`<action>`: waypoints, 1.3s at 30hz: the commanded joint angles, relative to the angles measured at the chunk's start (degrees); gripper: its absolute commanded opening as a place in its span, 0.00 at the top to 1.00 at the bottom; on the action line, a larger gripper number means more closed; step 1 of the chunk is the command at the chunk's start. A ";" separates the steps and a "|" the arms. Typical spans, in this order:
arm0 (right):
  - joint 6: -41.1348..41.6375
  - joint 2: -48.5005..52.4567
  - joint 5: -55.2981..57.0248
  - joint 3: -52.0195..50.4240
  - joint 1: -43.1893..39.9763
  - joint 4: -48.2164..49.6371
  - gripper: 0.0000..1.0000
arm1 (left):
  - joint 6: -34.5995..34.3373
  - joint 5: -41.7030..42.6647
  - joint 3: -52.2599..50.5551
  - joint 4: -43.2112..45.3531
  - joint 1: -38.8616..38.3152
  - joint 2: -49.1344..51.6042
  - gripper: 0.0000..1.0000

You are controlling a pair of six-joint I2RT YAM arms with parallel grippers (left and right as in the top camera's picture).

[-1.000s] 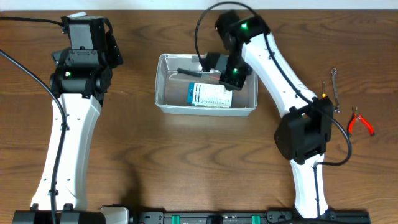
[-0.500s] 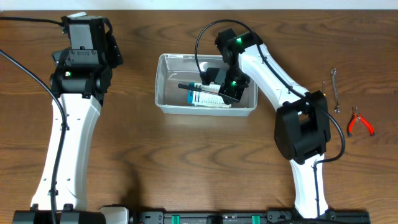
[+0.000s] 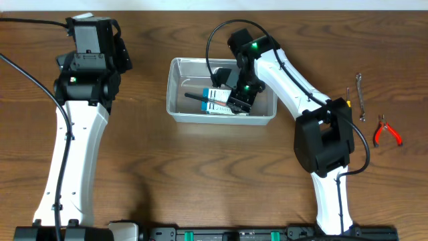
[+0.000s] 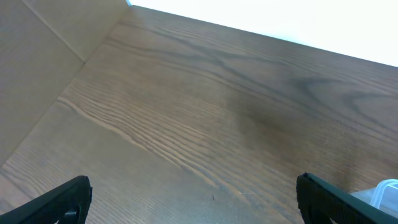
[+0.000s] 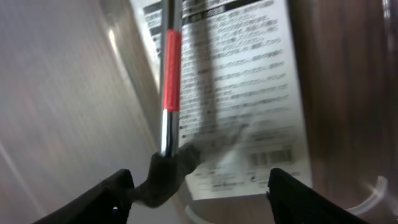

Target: Pack container

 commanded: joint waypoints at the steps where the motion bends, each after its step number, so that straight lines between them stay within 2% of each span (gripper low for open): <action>1: 2.69 -1.22 1.31 0.09 0.46 0.98 0.27 | 0.35 -1.14 0.50 -0.11 0.26 0.20 0.02; 11: 8.48 -1.27 12.87 2.36 -0.33 2.75 0.30 | 0.35 -1.14 0.50 -0.11 0.26 0.20 0.02; 16: 12.52 -1.44 13.84 5.57 -1.11 3.10 0.32 | 0.35 -1.14 0.50 -0.11 0.26 0.20 0.02; 22: 17.03 -3.63 14.34 14.34 -1.11 -2.47 0.33 | 0.35 -1.14 0.50 -0.11 0.26 0.20 0.02; 25: 22.14 -5.25 17.81 19.78 -2.05 -7.80 0.31 | 0.35 -1.14 0.50 -0.11 0.26 0.20 0.02; 28: 28.70 -6.95 21.40 23.98 -4.42 -12.50 0.29 | 0.35 -1.14 0.50 -0.11 0.26 0.20 0.02; 32: 33.05 -8.79 21.84 26.95 -9.73 -17.66 0.29 | 0.35 -1.14 0.50 -0.11 0.26 0.20 0.02; 39: 34.58 -9.44 19.87 26.49 -21.97 -25.51 0.23 | 0.35 -1.14 0.50 -0.11 0.26 0.20 0.02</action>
